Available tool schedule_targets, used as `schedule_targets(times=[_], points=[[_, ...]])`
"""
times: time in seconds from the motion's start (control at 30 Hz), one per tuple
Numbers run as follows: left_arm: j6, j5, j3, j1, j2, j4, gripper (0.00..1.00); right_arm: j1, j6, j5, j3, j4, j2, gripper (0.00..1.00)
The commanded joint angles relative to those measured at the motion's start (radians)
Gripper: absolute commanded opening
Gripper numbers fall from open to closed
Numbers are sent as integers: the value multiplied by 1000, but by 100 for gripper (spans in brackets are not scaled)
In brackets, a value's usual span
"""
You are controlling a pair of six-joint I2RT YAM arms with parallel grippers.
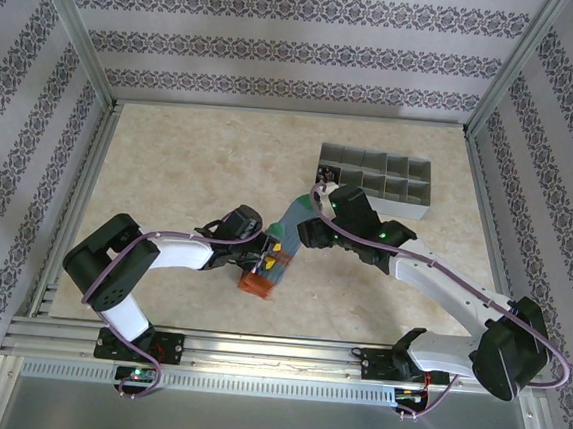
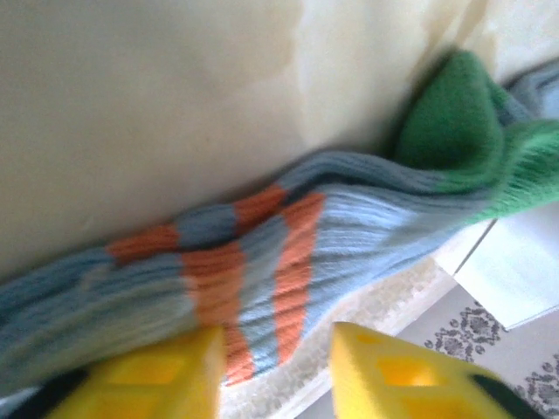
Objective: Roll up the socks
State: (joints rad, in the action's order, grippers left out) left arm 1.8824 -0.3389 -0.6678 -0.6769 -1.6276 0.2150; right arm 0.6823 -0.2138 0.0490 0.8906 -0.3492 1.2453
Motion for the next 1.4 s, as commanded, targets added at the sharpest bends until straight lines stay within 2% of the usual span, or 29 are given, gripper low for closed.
schedule_targets(times=[0.0,0.07,0.13,0.27,0.4,0.5,0.6,0.8,0.87,1.1,1.27,1.37], points=[[44,35,12,-6,72,-119,50,10,208,86,-64,84,-43,64],[-19,56,-16,24,159,-246,60,75,335,118,-114,120,-69,64],[-81,67,-28,69,247,-355,62,160,429,118,-159,150,-75,65],[-221,59,-7,208,440,-566,59,346,525,17,-209,227,-13,67],[-460,41,11,342,600,-762,55,483,569,-126,-182,280,121,68],[-601,23,30,371,682,-834,52,540,601,-209,-164,326,219,68],[-667,2,65,372,741,-886,51,556,614,-242,-138,350,294,68],[-600,-23,185,371,863,-877,48,568,611,-254,-87,350,390,63],[-579,-30,205,371,876,-862,47,570,604,-267,-74,347,415,58],[-594,-39,188,372,844,-845,47,569,556,-259,-53,308,455,15],[-588,-44,186,371,830,-827,47,569,526,-235,-63,286,437,1],[-592,-48,181,371,821,-823,47,570,519,-215,-63,276,410,0]])
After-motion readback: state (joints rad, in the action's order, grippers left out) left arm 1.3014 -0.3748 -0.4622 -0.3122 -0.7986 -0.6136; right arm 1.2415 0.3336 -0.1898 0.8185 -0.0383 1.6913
